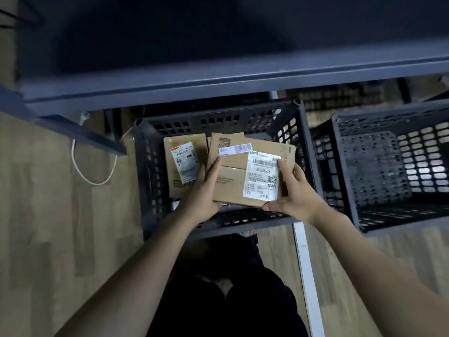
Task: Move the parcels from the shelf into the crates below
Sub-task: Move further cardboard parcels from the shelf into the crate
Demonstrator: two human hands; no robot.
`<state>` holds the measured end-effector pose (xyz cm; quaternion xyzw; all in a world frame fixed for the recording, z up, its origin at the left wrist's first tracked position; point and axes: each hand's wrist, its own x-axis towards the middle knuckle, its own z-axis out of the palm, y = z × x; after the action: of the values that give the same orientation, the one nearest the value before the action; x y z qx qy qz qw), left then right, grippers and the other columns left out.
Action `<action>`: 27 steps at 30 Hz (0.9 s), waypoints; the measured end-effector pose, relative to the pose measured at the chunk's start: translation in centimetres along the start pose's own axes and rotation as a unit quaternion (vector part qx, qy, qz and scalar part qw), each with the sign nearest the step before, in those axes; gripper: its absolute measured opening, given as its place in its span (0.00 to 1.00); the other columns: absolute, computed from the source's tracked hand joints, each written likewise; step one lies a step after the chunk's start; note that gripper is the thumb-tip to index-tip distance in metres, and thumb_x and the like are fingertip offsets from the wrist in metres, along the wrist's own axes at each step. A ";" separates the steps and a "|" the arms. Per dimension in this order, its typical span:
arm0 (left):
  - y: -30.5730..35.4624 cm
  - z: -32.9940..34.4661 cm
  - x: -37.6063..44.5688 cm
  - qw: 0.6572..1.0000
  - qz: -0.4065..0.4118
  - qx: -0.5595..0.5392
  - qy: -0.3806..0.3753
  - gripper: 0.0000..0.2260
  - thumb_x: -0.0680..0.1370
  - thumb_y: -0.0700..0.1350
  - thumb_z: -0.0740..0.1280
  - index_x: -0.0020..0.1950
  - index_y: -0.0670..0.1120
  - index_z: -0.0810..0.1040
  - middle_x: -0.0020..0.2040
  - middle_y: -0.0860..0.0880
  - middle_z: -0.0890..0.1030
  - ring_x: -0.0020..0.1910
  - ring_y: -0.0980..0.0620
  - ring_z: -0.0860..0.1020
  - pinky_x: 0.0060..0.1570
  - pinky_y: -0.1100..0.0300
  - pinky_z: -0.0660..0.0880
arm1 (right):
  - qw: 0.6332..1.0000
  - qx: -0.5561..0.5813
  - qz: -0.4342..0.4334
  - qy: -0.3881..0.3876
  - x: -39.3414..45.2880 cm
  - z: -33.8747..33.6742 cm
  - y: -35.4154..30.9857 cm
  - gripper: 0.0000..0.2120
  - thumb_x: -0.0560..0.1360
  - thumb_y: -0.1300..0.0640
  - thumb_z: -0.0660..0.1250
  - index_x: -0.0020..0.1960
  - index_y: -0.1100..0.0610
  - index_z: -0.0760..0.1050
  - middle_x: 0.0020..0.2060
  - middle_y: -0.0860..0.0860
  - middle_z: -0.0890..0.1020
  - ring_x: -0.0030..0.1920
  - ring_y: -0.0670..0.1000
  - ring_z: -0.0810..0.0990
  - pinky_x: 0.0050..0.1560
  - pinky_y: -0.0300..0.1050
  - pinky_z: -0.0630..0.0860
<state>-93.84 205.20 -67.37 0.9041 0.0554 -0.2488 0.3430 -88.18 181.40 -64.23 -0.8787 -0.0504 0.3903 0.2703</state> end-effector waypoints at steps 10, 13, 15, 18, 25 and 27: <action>-5.2 4.5 11.8 1.000 0.025 -0.002 0.007 0.48 0.67 0.35 0.73 0.78 0.54 0.47 0.75 0.48 0.54 0.72 0.47 0.58 0.69 0.51 0.63 | 0.997 0.031 0.034 0.058 10.1 6.6 5.3 0.58 0.66 0.46 0.77 0.77 0.52 0.35 0.74 0.58 0.45 0.74 0.58 0.54 0.72 0.42 0.50; -6.4 3.8 13.6 0.997 0.054 0.056 0.014 0.47 0.67 0.35 0.69 0.78 0.56 0.48 0.73 0.49 0.56 0.70 0.46 0.61 0.64 0.48 0.69 | 0.998 0.026 0.043 0.048 12.4 7.4 5.9 0.59 0.66 0.43 0.75 0.77 0.52 0.34 0.74 0.62 0.45 0.74 0.61 0.55 0.73 0.46 0.52; -7.0 4.0 14.3 0.994 0.072 0.083 0.011 0.46 0.67 0.38 0.69 0.77 0.57 0.48 0.71 0.50 0.59 0.67 0.46 0.65 0.58 0.51 0.72 | 0.998 0.024 0.049 0.039 13.2 7.6 6.6 0.59 0.66 0.41 0.75 0.77 0.53 0.34 0.75 0.61 0.47 0.74 0.61 0.54 0.73 0.48 0.52; -7.0 4.5 14.8 0.992 0.086 0.092 0.007 0.45 0.67 0.39 0.68 0.77 0.59 0.47 0.72 0.52 0.57 0.66 0.45 0.67 0.58 0.49 0.73 | 0.997 0.032 0.044 0.050 13.4 7.8 7.5 0.59 0.64 0.41 0.76 0.78 0.52 0.37 0.75 0.58 0.50 0.75 0.56 0.52 0.73 0.46 0.52; -6.4 4.8 16.0 0.987 0.109 0.117 -0.006 0.45 0.68 0.39 0.65 0.76 0.61 0.45 0.73 0.54 0.56 0.64 0.47 0.69 0.53 0.50 0.75 | 0.992 0.073 0.051 0.086 12.8 8.0 7.7 0.53 0.65 0.46 0.77 0.77 0.52 0.45 0.71 0.59 0.59 0.72 0.55 0.56 0.69 0.45 0.57; -6.5 4.8 16.1 0.987 0.115 0.115 -0.007 0.44 0.67 0.38 0.65 0.76 0.61 0.47 0.73 0.54 0.56 0.63 0.47 0.69 0.53 0.50 0.75 | 0.991 0.084 0.049 0.094 12.7 8.5 7.7 0.51 0.64 0.45 0.77 0.76 0.50 0.49 0.70 0.59 0.62 0.71 0.55 0.58 0.68 0.46 0.59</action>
<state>-83.55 205.92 -82.18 0.9360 -0.0799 -0.2191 0.2638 -86.37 182.36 -81.25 -0.8872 0.0514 0.3215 0.3270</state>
